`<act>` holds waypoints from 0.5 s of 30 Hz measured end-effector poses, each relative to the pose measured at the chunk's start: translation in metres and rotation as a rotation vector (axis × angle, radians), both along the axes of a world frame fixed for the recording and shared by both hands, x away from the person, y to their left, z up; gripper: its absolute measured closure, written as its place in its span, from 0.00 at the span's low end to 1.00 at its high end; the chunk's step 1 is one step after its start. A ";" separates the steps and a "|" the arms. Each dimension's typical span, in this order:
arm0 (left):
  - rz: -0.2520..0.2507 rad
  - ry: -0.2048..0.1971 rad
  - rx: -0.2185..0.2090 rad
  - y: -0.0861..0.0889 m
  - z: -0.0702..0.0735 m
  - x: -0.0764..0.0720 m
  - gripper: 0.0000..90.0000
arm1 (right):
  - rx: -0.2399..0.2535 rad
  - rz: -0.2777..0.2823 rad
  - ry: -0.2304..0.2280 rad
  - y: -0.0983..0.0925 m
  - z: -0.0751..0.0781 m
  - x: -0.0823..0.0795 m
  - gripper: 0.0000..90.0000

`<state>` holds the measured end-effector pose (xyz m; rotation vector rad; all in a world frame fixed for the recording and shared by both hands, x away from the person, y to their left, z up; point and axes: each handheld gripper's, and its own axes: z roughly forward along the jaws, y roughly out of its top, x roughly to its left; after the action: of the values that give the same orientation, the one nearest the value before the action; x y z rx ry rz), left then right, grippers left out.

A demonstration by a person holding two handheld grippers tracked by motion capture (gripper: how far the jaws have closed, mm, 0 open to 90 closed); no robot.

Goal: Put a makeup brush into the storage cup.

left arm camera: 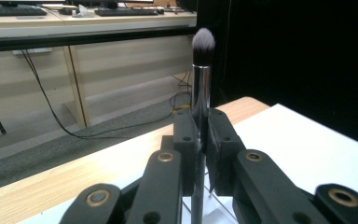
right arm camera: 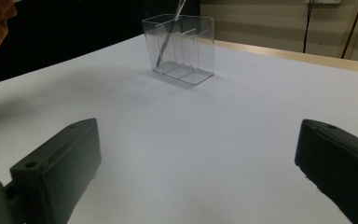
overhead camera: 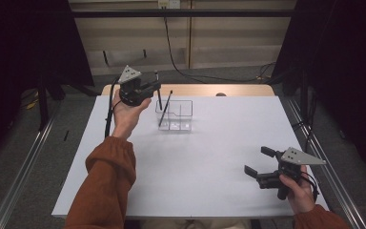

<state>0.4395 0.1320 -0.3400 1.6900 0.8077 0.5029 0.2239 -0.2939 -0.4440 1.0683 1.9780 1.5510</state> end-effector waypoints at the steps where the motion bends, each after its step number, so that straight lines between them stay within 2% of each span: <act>1: 0.002 0.002 0.003 0.000 -0.001 0.001 0.93 | -0.001 0.001 0.000 0.000 0.000 0.000 0.00; 15: -0.011 0.021 0.021 -0.008 -0.011 0.005 0.93 | -0.002 0.005 0.003 0.001 0.000 0.000 0.00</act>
<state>0.4442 0.1244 -0.3511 1.7204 0.8106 0.4879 0.2236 -0.2933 -0.4443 1.0661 1.9848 1.5500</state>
